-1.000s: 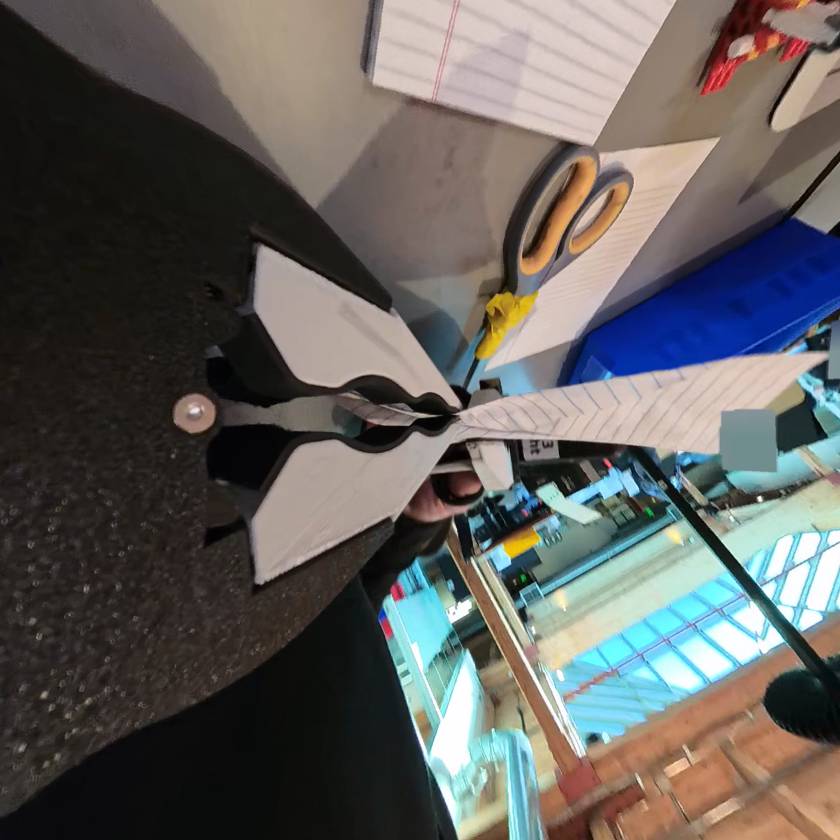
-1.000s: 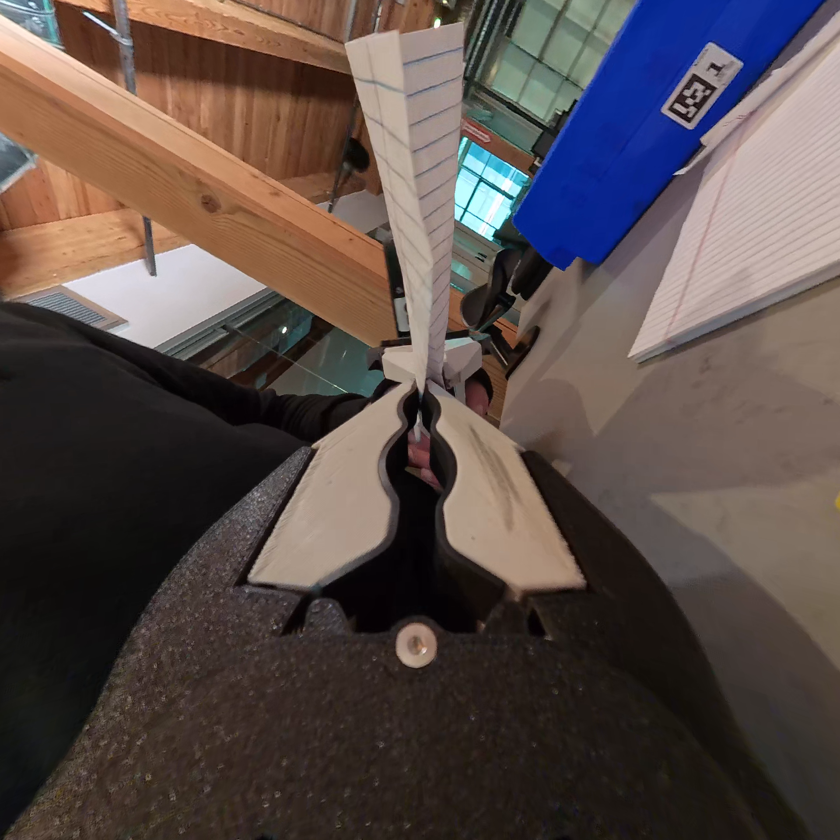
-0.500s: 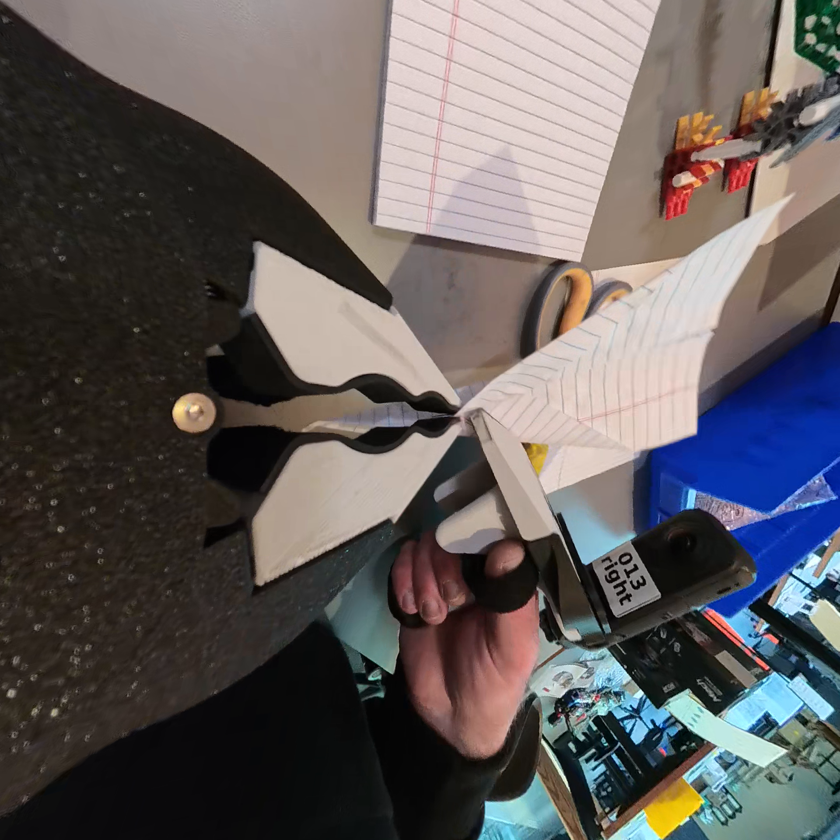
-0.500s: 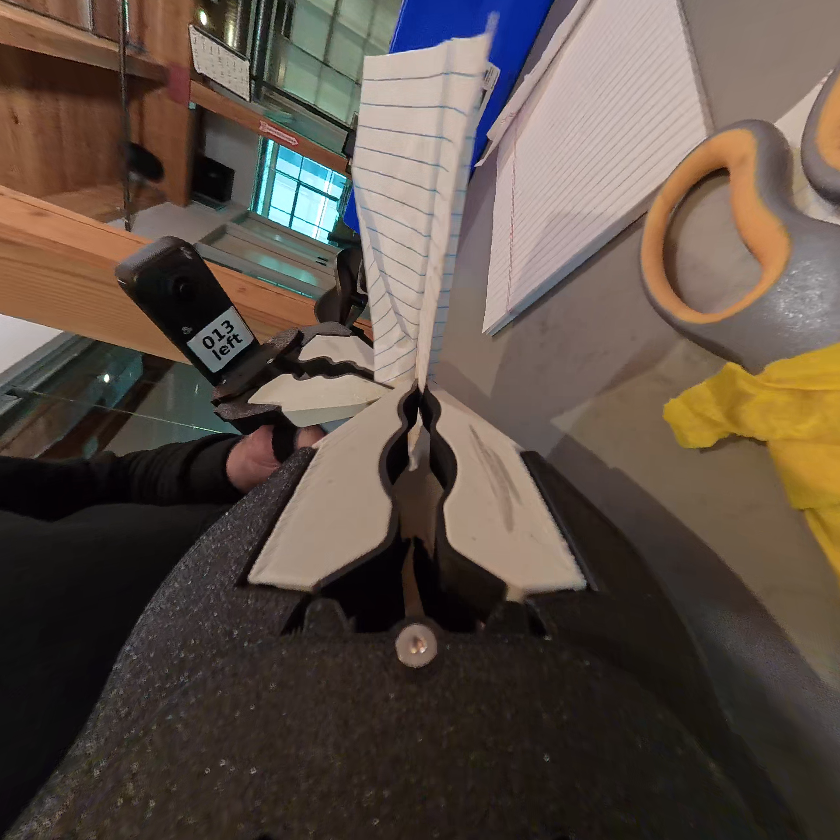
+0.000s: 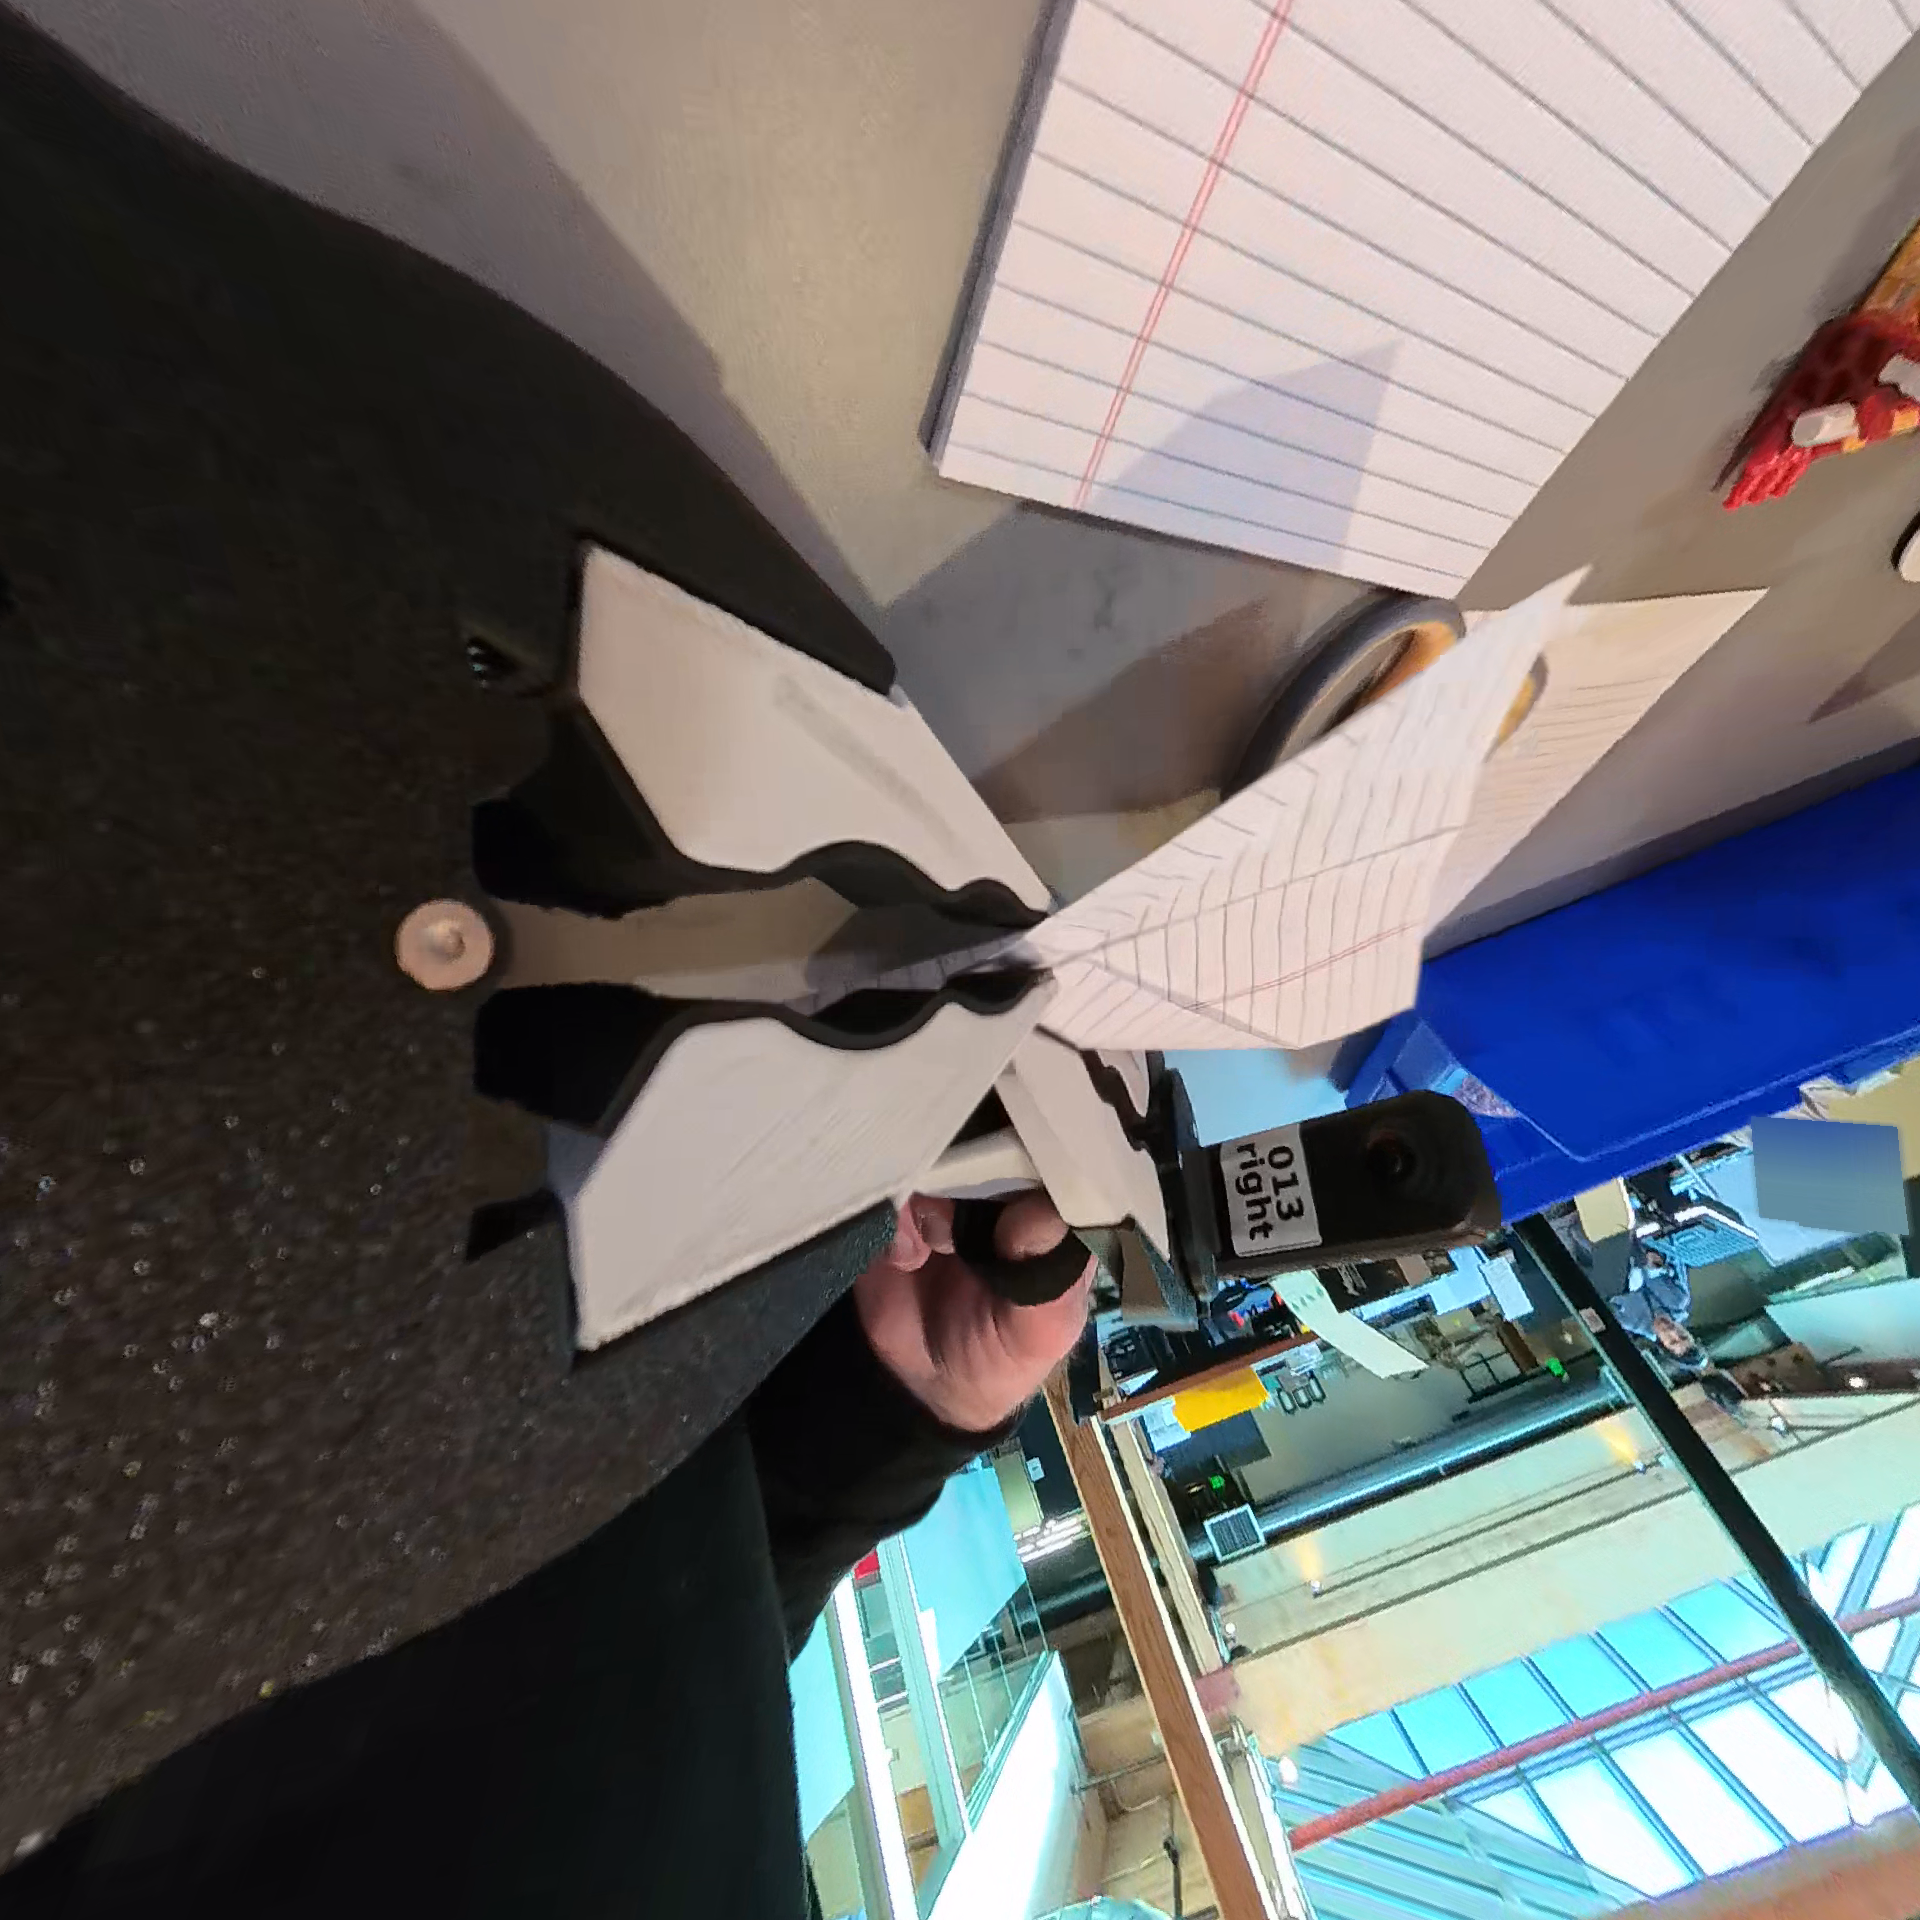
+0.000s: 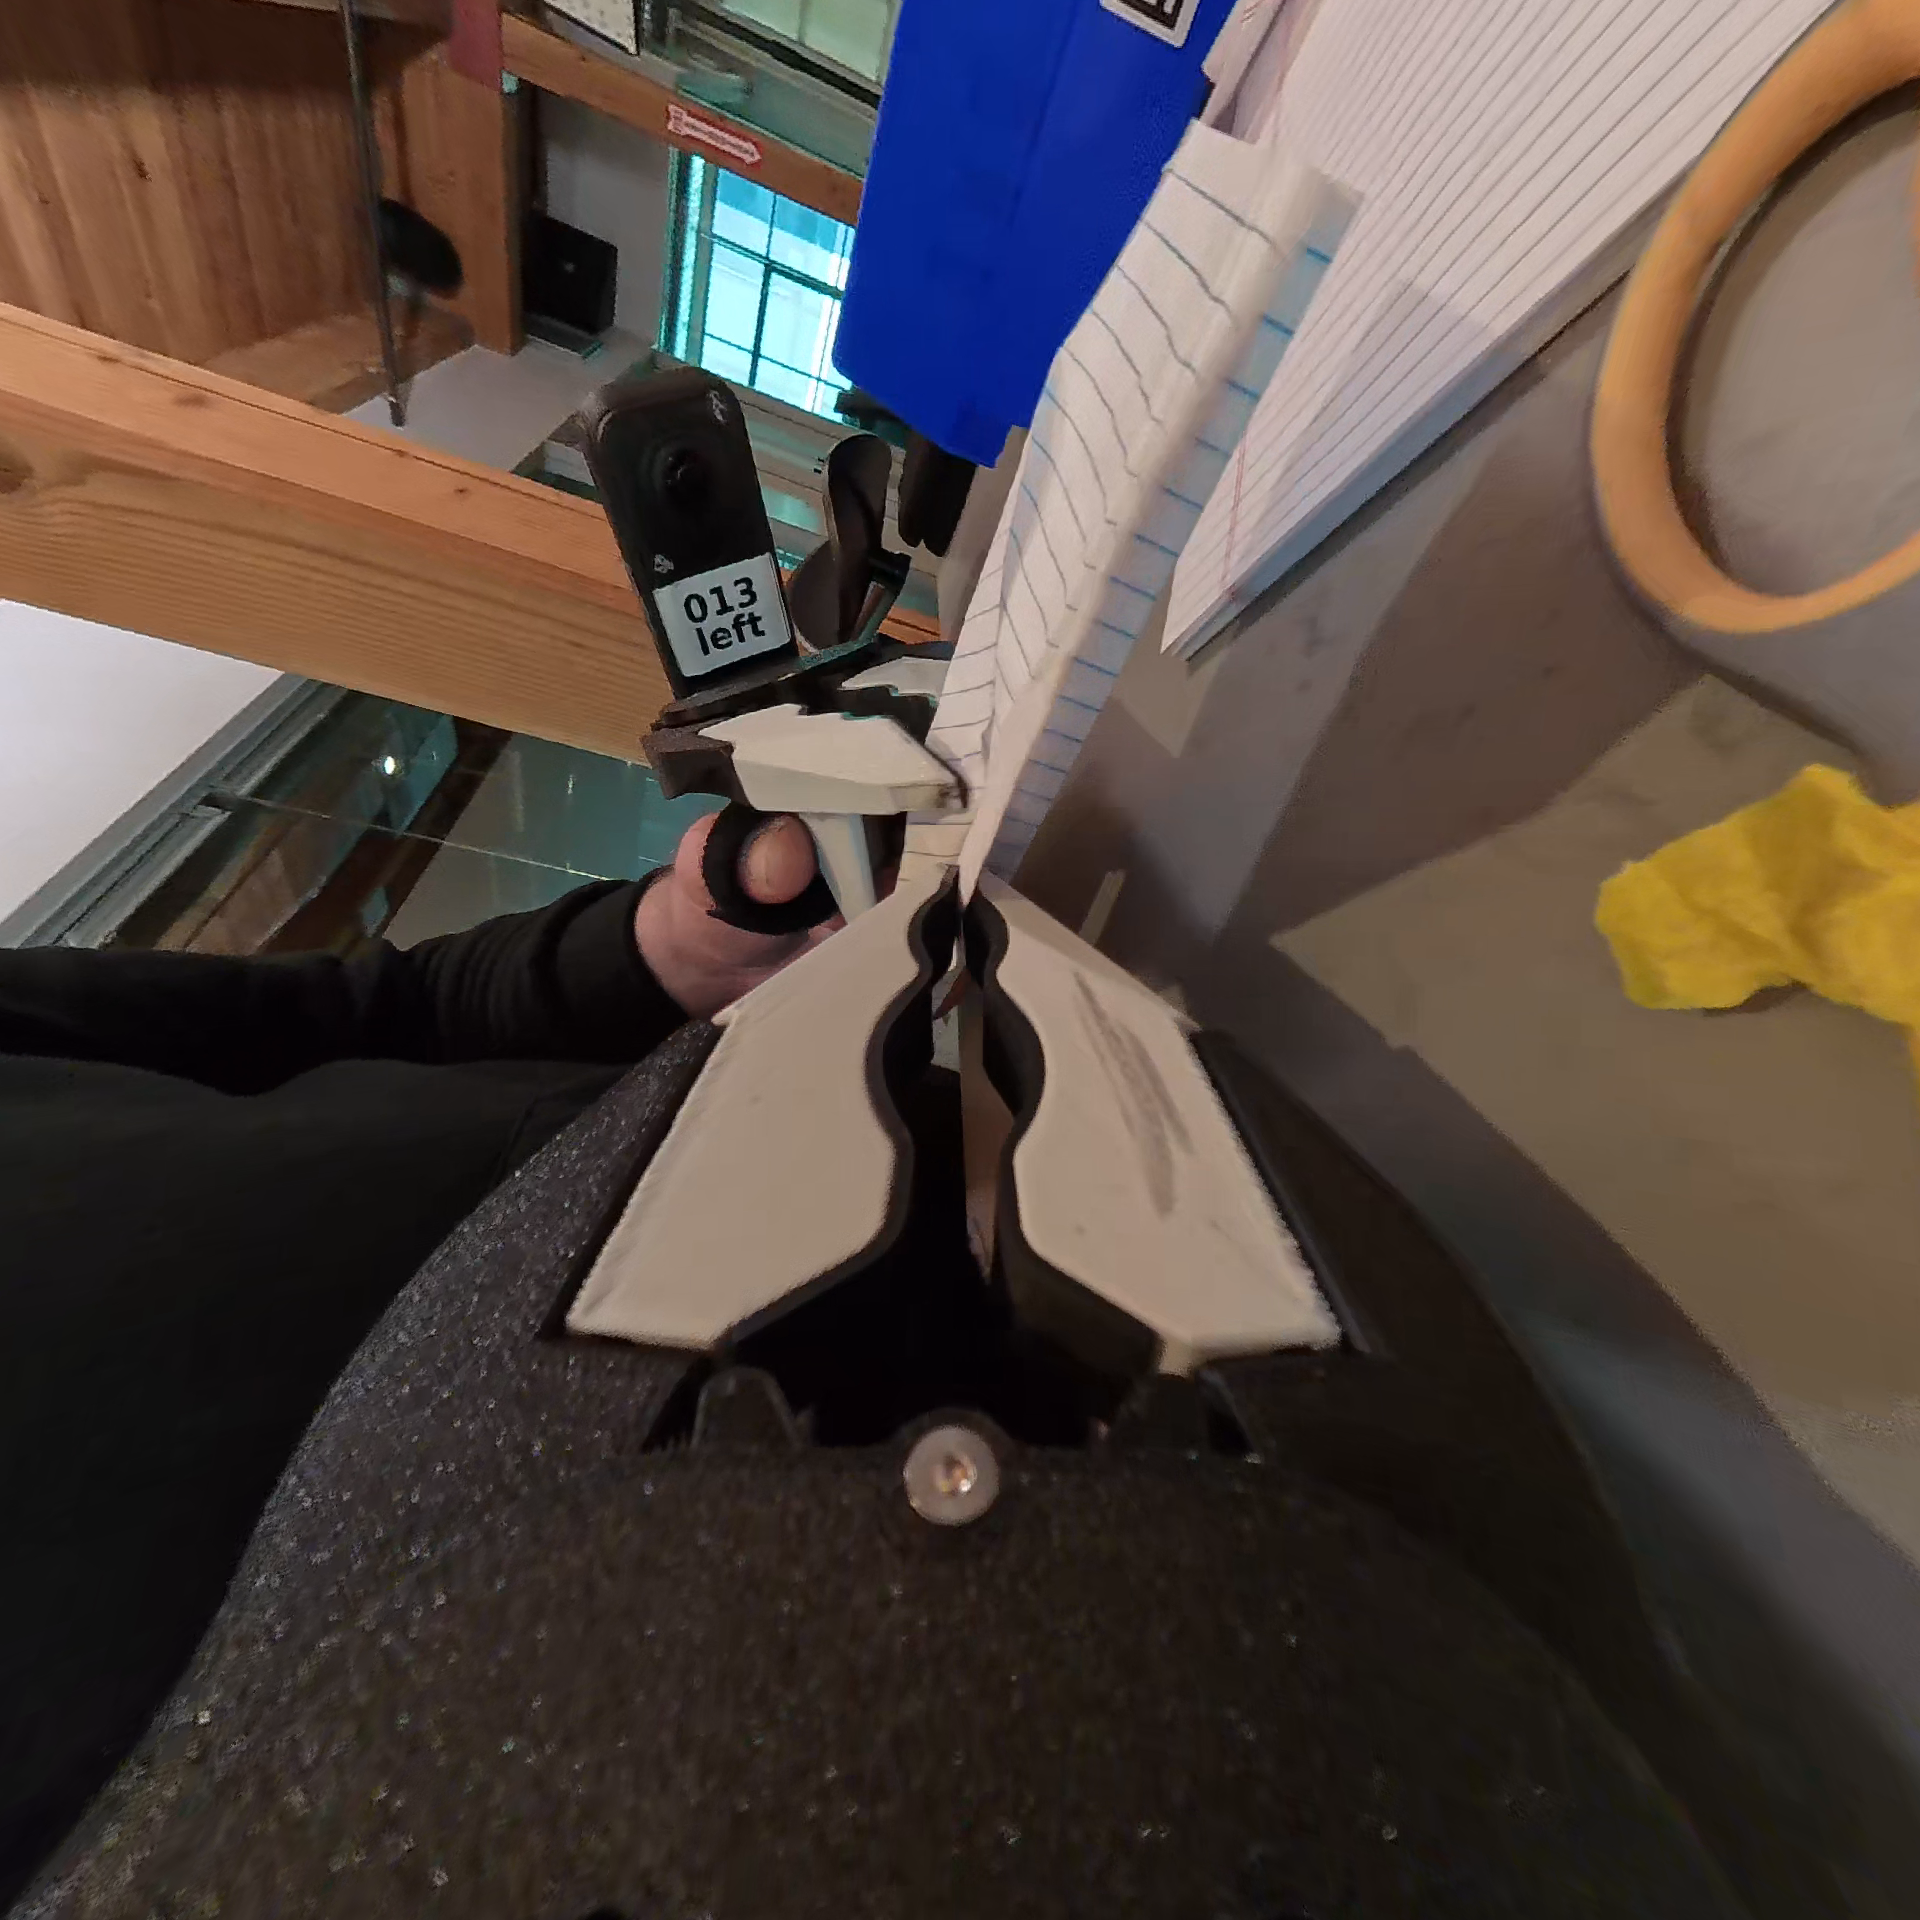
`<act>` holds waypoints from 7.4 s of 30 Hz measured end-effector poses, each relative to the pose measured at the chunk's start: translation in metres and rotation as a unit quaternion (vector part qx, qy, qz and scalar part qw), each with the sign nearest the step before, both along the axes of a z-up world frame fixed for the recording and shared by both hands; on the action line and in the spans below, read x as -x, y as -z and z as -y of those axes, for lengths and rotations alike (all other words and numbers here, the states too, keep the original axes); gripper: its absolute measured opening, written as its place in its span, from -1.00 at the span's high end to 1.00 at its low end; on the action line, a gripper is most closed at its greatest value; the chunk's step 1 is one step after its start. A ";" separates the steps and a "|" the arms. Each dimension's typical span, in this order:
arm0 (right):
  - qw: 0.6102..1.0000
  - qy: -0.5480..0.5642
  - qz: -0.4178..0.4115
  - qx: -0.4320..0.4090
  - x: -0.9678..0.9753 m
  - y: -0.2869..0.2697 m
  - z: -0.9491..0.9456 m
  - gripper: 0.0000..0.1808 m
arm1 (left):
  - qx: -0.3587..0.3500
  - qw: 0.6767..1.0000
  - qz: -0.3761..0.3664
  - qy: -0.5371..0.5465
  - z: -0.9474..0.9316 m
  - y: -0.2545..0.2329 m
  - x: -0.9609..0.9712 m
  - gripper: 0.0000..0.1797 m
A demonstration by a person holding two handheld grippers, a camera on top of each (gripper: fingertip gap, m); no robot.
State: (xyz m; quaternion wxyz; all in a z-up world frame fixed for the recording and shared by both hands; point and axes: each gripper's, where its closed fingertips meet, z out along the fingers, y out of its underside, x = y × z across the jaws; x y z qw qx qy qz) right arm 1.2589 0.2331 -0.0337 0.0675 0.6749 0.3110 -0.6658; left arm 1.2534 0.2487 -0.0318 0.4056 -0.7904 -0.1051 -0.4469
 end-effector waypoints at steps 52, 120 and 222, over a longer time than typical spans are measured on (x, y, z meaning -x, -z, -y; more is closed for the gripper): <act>0.992 0.122 0.010 -0.013 -0.003 0.001 -0.029 1.00 | 0.044 0.978 -0.202 0.038 0.021 0.031 -0.023 0.75; 0.935 0.098 -0.340 0.033 -0.029 -0.110 -0.036 1.00 | -0.118 0.988 0.062 0.075 -0.008 -0.096 -0.035 0.84; 0.905 0.149 -0.397 -0.040 -0.043 -0.120 -0.039 1.00 | -0.169 0.961 -0.202 0.084 -0.025 -0.110 -0.061 0.79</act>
